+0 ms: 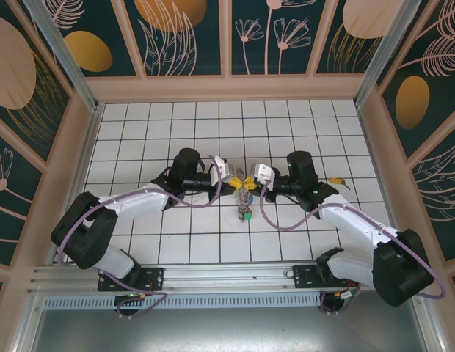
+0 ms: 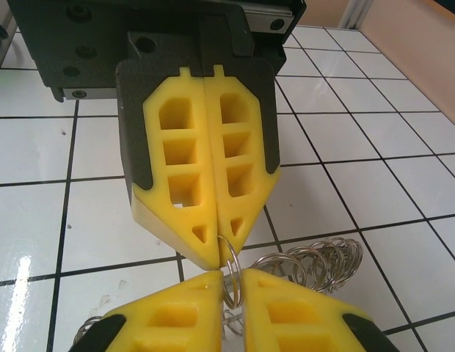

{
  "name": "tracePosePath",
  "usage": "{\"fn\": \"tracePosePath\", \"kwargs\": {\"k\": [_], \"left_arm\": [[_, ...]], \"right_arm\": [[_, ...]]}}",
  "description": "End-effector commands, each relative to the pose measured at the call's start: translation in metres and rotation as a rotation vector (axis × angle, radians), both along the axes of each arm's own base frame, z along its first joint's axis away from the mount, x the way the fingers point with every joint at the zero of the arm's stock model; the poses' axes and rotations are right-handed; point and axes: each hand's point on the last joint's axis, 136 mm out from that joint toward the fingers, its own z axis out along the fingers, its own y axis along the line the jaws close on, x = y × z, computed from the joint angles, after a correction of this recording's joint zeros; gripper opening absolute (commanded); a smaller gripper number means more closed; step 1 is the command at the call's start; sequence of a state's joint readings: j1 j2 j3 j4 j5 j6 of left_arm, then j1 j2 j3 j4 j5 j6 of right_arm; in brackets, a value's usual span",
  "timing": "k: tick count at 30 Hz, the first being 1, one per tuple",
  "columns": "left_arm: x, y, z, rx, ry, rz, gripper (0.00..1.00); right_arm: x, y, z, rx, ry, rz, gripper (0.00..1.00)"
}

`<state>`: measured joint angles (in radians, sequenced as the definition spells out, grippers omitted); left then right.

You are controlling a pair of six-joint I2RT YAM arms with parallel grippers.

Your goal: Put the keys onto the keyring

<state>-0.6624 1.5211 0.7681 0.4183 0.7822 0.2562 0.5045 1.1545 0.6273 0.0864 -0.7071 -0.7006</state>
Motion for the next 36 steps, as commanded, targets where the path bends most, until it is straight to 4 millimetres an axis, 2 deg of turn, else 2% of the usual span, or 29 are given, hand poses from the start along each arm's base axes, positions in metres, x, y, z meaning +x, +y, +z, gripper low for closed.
{"fn": "tracePosePath", "kwargs": {"k": [1, 6, 10, 17, 22, 34, 36], "left_arm": [[-0.007, -0.004, 0.024, -0.078, -0.048, -0.041, 0.00], [-0.005, -0.004, 0.022, -0.070, -0.046, -0.034, 0.00], [-0.003, -0.004, 0.014, -0.030, -0.036, -0.035, 0.00], [-0.001, -0.007, 0.005, 0.029, -0.019, -0.055, 0.13], [0.000, -0.010, 0.001, 0.048, -0.012, -0.068, 0.18], [-0.002, -0.014, 0.000, 0.060, -0.022, -0.073, 0.17], [-0.003, -0.014, 0.000, 0.061, -0.024, -0.074, 0.13]], "right_arm": [[-0.001, 0.001, 0.004, 0.024, -0.014, 0.020, 0.10], [0.001, 0.000, 0.007, 0.024, -0.018, 0.009, 0.01], [0.001, 0.001, 0.011, 0.021, -0.012, 0.019, 0.00], [0.000, 0.004, 0.012, 0.000, 0.023, 0.042, 0.00], [-0.001, 0.005, 0.016, 0.005, 0.025, 0.058, 0.00], [-0.003, 0.009, 0.026, 0.035, 0.029, 0.079, 0.00], [-0.002, 0.009, 0.027, 0.038, 0.032, 0.075, 0.00]]}}
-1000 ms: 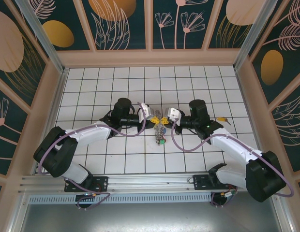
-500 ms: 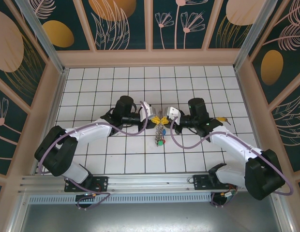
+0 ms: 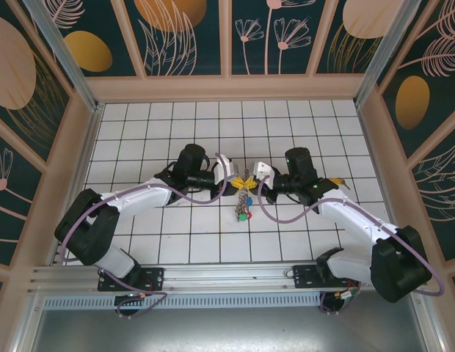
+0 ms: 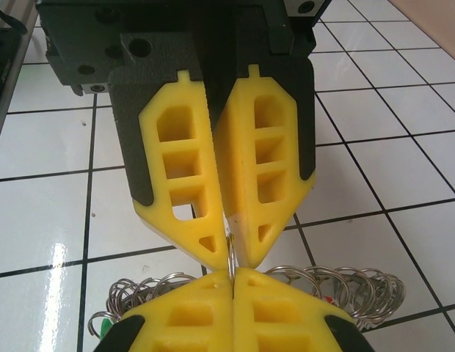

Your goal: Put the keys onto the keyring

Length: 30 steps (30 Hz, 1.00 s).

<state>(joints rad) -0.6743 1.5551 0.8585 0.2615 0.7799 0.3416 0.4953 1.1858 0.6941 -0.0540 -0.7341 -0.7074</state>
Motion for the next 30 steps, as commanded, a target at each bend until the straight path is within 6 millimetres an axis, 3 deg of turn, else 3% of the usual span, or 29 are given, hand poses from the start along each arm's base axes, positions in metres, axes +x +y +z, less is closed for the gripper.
{"fn": "tracePosePath", "kwargs": {"k": [1, 4, 7, 11, 15, 19, 26, 30], "left_arm": [[-0.005, -0.008, 0.006, -0.009, -0.024, -0.037, 0.10], [-0.004, -0.008, 0.007, -0.010, -0.028, -0.033, 0.00], [-0.005, -0.008, 0.010, -0.022, -0.033, -0.031, 0.00], [-0.006, -0.007, 0.016, -0.047, -0.035, -0.018, 0.00], [-0.008, -0.006, 0.021, -0.070, -0.025, -0.015, 0.00], [-0.009, -0.005, 0.027, -0.097, -0.029, -0.005, 0.00], [-0.009, -0.005, 0.033, -0.123, -0.021, -0.002, 0.00], [-0.007, -0.004, 0.036, -0.130, -0.030, 0.019, 0.00]], "right_arm": [[0.001, 0.010, 0.032, 0.083, -0.059, 0.052, 0.00], [0.000, 0.010, 0.034, 0.091, -0.058, 0.049, 0.00], [0.001, 0.008, 0.034, 0.092, -0.073, 0.033, 0.00], [0.004, 0.000, 0.018, 0.040, -0.092, -0.014, 0.16], [0.003, -0.007, -0.001, -0.018, -0.095, -0.031, 0.22], [0.000, -0.011, -0.005, -0.018, -0.125, -0.036, 0.25], [0.002, -0.010, 0.002, 0.016, -0.135, -0.055, 0.25], [0.007, -0.013, 0.033, 0.123, -0.182, -0.133, 0.25]]}}
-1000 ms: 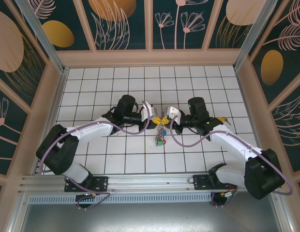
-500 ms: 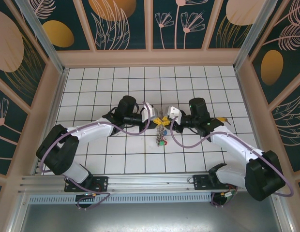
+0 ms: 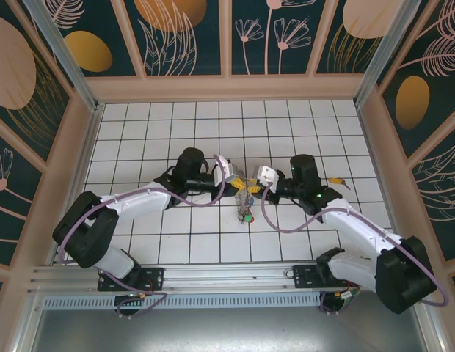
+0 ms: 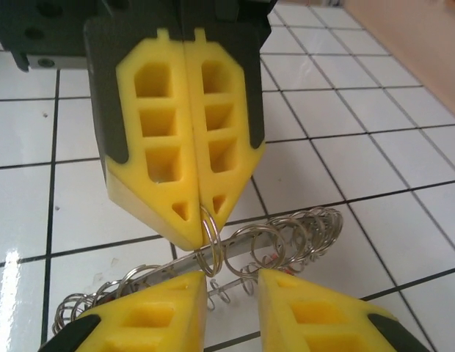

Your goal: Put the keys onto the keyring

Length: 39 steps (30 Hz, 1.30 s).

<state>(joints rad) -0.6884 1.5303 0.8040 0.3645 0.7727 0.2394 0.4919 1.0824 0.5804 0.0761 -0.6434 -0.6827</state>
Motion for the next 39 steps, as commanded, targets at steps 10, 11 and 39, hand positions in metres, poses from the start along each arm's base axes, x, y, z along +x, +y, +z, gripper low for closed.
{"fn": "tracePosePath", "kwargs": {"k": [10, 11, 39], "left_arm": [[0.017, 0.003, 0.041, -0.099, -0.117, 0.124, 0.00], [0.018, 0.004, 0.043, -0.102, -0.118, 0.130, 0.00], [0.019, 0.010, 0.070, -0.175, -0.149, 0.182, 0.00]], "right_arm": [[0.066, -0.089, 0.103, 0.385, -0.068, -0.722, 0.24], [0.076, -0.108, 0.100, 0.406, -0.016, -0.830, 0.23], [0.107, -0.357, -0.108, 0.421, 0.844, -1.740, 0.23]]}}
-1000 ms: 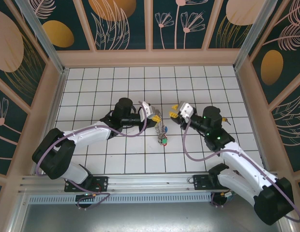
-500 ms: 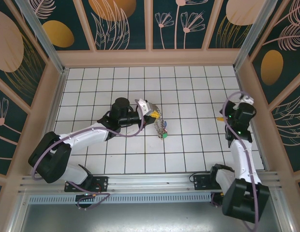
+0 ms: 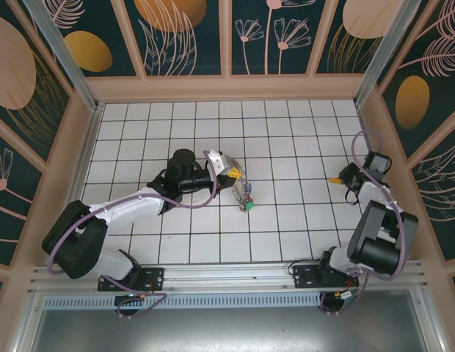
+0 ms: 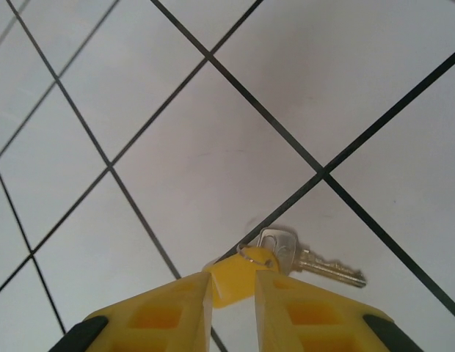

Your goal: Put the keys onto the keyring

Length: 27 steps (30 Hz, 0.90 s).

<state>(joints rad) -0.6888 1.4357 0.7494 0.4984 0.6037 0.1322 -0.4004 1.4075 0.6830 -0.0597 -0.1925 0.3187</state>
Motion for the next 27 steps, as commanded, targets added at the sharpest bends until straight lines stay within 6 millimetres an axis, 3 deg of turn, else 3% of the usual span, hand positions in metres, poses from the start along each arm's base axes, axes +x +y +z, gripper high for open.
{"fn": "tracePosePath", "kwargs": {"k": [1, 14, 27], "left_arm": [[-0.002, -0.001, 0.035, -0.086, -0.086, -0.003, 0.00], [0.002, -0.002, 0.035, -0.067, -0.102, 0.006, 0.00], [0.006, -0.004, 0.033, -0.049, -0.096, 0.009, 0.00]], "right_arm": [[0.005, -0.004, -0.004, -0.017, 0.035, 0.032, 0.23], [0.016, 0.001, -0.042, 0.042, 0.122, 0.101, 0.21], [0.015, 0.052, -0.049, 0.095, 0.155, 0.223, 0.18]]}}
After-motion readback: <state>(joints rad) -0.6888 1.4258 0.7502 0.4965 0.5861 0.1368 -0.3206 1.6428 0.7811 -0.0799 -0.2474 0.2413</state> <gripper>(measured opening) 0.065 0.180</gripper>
